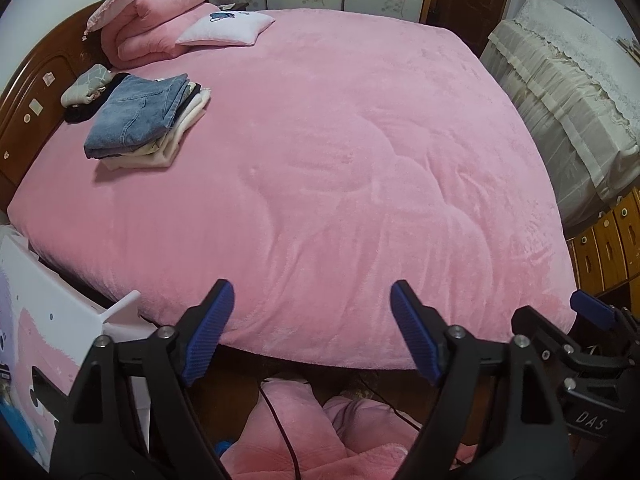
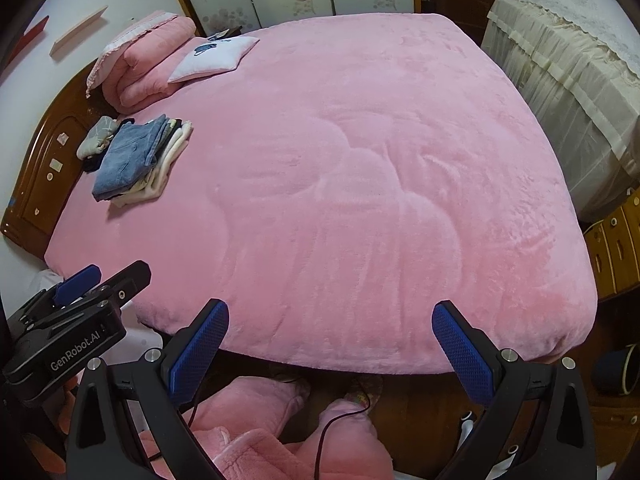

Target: Fold large clothes

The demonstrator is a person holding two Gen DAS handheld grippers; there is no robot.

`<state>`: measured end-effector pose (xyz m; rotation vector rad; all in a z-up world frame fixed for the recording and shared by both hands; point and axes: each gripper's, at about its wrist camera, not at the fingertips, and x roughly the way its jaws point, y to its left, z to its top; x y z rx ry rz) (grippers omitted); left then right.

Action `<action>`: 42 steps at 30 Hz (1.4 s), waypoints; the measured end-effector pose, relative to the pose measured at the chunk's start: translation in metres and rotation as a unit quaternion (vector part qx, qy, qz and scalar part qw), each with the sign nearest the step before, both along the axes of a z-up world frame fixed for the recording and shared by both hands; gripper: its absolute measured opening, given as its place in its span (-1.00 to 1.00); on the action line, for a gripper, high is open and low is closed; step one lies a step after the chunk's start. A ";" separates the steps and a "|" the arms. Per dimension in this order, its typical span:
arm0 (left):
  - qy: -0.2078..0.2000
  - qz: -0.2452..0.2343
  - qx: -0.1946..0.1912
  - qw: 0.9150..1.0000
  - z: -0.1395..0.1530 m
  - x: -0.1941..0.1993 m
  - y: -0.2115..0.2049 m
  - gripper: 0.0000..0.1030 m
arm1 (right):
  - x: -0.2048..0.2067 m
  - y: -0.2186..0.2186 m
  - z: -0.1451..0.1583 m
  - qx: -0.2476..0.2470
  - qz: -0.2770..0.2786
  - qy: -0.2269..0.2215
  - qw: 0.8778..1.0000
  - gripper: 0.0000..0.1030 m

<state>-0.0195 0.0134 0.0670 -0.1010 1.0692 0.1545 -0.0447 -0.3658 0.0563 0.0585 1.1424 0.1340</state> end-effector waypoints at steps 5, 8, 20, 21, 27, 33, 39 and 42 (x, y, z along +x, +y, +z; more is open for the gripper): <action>-0.001 0.002 0.001 1.000 -0.001 -0.002 -0.001 0.80 | -0.006 0.005 0.003 -0.003 0.003 -0.012 1.000 0.99; -0.001 0.005 -0.001 1.000 0.000 -0.003 -0.002 0.97 | -0.010 0.006 0.006 -0.003 0.001 -0.020 1.000 0.99; -0.005 0.000 0.009 1.000 0.002 0.000 -0.013 0.97 | -0.009 0.002 0.012 -0.004 -0.004 -0.034 0.999 0.99; -0.005 0.000 0.009 1.000 0.002 -0.001 -0.012 0.97 | -0.008 0.001 0.013 -0.003 -0.004 -0.034 0.999 0.99; -0.004 -0.001 0.010 1.000 0.002 0.001 -0.014 0.97 | -0.007 -0.001 0.013 -0.002 -0.006 -0.030 1.000 0.99; -0.003 -0.005 0.007 1.000 0.001 0.004 -0.013 0.97 | -0.005 -0.005 0.013 -0.002 -0.014 -0.024 1.000 0.99; -0.003 -0.008 0.009 1.000 0.000 0.007 -0.015 0.97 | -0.002 -0.008 0.013 -0.001 -0.017 -0.020 1.000 0.99; -0.002 -0.010 0.010 1.000 0.000 0.010 -0.014 0.97 | -0.001 -0.009 0.012 -0.001 -0.019 -0.020 1.000 0.99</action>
